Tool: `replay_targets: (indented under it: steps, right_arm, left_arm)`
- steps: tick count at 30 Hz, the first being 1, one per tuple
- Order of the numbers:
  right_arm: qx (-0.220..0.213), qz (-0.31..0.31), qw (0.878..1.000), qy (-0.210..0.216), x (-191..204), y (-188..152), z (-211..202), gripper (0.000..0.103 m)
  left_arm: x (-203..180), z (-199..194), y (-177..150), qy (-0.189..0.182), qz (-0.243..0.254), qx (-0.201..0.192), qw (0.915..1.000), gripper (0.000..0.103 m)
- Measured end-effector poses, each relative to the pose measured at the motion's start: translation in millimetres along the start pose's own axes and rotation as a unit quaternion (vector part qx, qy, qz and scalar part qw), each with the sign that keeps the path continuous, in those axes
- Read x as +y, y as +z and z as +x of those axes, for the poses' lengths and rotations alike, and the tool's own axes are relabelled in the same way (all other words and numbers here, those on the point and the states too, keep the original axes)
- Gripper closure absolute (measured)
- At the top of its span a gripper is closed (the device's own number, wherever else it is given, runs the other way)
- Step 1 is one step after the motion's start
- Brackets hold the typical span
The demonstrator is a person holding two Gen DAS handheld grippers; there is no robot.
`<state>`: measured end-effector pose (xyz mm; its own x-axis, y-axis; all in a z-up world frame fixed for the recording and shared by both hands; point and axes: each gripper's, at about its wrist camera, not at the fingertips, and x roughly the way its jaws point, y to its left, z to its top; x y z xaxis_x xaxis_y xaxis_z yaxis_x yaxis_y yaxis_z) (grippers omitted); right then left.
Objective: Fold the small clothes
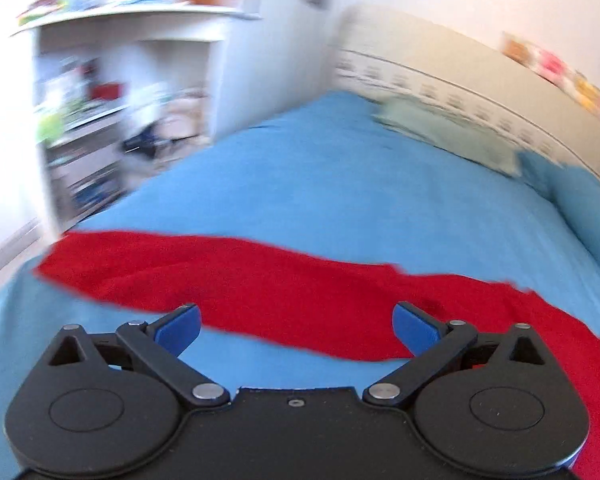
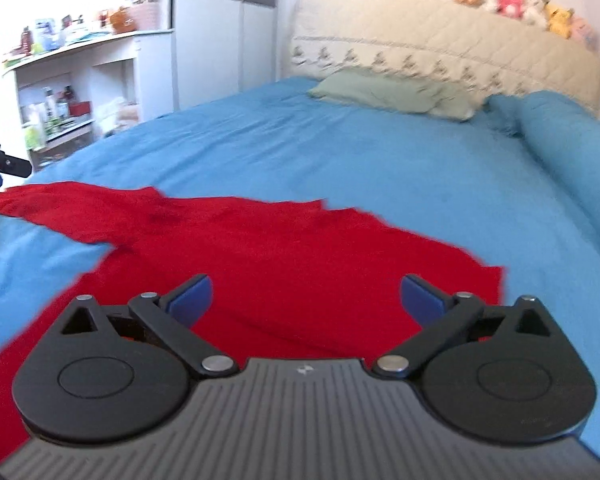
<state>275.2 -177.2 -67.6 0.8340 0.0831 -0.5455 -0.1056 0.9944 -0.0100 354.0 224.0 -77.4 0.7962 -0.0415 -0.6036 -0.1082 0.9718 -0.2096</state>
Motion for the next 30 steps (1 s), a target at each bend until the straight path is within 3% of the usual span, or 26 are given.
replay_targets:
  steps: [5, 8, 14, 21, 26, 28, 30]
  right_arm:
    - [0.015, 0.028, 0.999, 0.032, 49, -4, 19, 0.0]
    - [0.012, 0.043, 0.998, 0.038, 72, -10, 34, 0.0]
    - [0.008, 0.031, 0.999, 0.04, 109, -12, 59, 0.0]
    - [0.009, 0.036, 0.999, 0.032, 124, -10, 86, 0.0]
    - [0.009, 0.05, 0.998, 0.036, 123, -8, 96, 0.0]
    - [0.009, 0.05, 0.998, 0.036, 124, -9, 98, 0.0]
    - [0.008, 0.051, 0.998, 0.036, 124, -9, 96, 0.0]
  left_arm:
    - [89, 13, -8, 0.014, -0.102, 0.005, 0.9946, 0.002]
    - [123, 24, -9, 0.015, -0.147, -0.004, 0.9891, 0.01]
    - [168, 62, -7, 0.008, -0.218, -0.014, 0.9757, 0.036]
    - [180, 84, 11, 0.034, -0.202, -0.029, 0.9784, 0.06]
    - [184, 89, 14, 0.047, -0.199, -0.033, 0.9784, 0.069]
    - [183, 91, 14, 0.056, -0.191, -0.03, 0.9794, 0.087]
    - [182, 91, 14, 0.056, -0.185, -0.025, 0.9809, 0.094]
